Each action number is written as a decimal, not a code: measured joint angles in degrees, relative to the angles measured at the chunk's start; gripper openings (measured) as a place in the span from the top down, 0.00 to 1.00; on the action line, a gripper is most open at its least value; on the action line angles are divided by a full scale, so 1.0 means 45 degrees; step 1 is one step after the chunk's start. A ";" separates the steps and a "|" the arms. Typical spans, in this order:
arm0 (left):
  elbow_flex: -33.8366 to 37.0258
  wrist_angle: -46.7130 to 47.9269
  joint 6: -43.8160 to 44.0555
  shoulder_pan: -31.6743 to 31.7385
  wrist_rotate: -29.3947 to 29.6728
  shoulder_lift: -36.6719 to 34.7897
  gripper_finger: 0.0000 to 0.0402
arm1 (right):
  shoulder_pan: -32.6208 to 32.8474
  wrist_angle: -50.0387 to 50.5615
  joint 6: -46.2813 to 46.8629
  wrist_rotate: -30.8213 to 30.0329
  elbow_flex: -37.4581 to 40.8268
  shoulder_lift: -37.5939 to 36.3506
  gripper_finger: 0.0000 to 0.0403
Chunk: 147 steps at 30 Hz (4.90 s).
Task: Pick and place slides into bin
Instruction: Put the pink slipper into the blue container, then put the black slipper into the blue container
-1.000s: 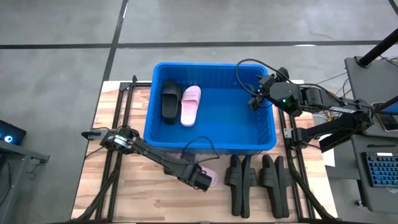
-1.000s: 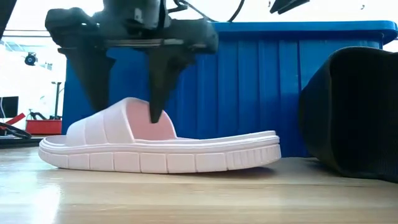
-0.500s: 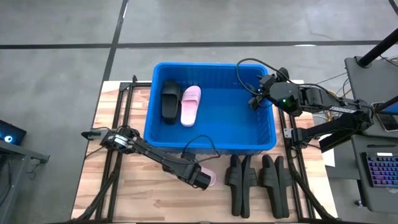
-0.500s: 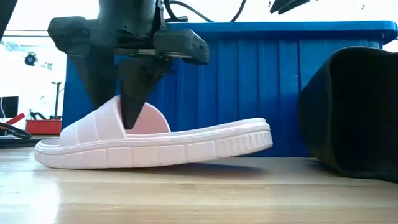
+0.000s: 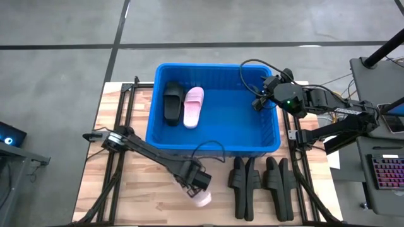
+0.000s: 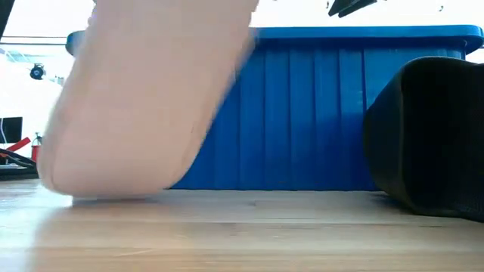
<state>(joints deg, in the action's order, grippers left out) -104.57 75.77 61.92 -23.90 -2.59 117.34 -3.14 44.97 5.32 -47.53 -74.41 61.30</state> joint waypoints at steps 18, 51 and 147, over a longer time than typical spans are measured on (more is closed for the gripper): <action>-0.0639 -1.1530 -0.8991 0.0492 0.4099 -0.5215 1.00 | -0.0010 0.0058 -0.0972 -0.0010 0.0000 -0.0004 0.49; 0.6403 -1.1888 -1.9790 1.0246 0.7187 -0.5489 1.00 | -0.0058 0.0151 -0.0517 -0.0015 0.0000 -0.0004 0.49; 0.7119 -0.8780 -2.0674 1.0036 0.6222 -0.5573 0.12 | -0.0063 0.0047 0.1063 -0.0064 -0.0002 0.0005 0.49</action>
<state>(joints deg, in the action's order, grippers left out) -72.53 36.25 -31.12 21.26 25.42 92.26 -3.42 45.18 10.11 -47.82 -74.42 61.32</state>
